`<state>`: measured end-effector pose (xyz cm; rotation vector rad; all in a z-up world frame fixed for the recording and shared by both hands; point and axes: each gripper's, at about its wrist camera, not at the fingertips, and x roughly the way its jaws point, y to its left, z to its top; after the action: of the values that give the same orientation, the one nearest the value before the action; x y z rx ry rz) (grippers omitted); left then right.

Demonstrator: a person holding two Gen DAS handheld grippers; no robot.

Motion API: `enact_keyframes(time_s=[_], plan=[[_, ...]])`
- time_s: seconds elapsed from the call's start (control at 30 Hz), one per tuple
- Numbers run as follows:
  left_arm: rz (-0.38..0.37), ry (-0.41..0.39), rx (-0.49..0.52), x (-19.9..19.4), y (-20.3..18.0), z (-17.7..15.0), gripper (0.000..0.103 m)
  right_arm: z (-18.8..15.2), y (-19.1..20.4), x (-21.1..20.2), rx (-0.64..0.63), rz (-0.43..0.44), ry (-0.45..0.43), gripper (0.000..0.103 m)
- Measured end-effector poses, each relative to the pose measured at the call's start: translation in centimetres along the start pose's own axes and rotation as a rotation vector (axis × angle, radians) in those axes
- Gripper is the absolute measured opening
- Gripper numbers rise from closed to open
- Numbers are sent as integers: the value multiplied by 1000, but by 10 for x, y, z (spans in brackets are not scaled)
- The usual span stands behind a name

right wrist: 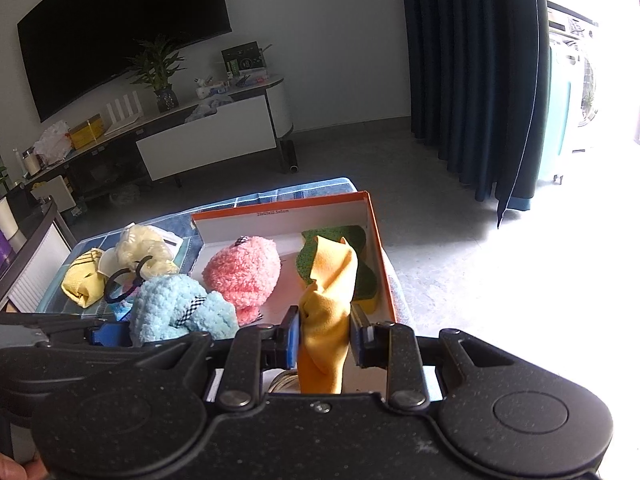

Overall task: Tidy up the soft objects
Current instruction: 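Open both tools to drop the light blue plush and yellow cloth into the box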

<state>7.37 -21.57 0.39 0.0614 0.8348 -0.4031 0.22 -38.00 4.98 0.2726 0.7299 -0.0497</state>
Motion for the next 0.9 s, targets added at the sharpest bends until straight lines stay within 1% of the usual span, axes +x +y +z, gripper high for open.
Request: enact_keyframes(time_s=[0.1,0.17,0.23,0.27,0.33,0.4,0.5,0.53,0.67,0.9], plan=[[-13,0,-4,3,-1,2,57,1,-2,2,-3,-16,-6,37],[-31,-3,-11,5,-1,2,69,1,-3,3,0,-17,-9,46],[-37,-7,-12,4,-1,2,73,1,-4,1,2,-21,-15,47],[-35,-10,-10,4,-1,2,76,1,-4,0,3,-23,-19,50],[-39,-9,-16,2,1,2,79,1,-4,-3,8,-24,-29,54],[-37,-15,-30,-1,4,2,82,2,-2,-6,9,-20,-35,55],[-22,-19,-37,-8,8,2,85,2,4,-10,0,-12,-42,59],[-14,-19,-39,-10,10,2,88,2,6,-12,-2,-9,-45,62],[33,-25,-57,-20,19,1,93,2,14,-15,-4,2,-49,77],[106,-30,-90,-36,40,-3,97,3,39,-17,-45,35,-41,80]])
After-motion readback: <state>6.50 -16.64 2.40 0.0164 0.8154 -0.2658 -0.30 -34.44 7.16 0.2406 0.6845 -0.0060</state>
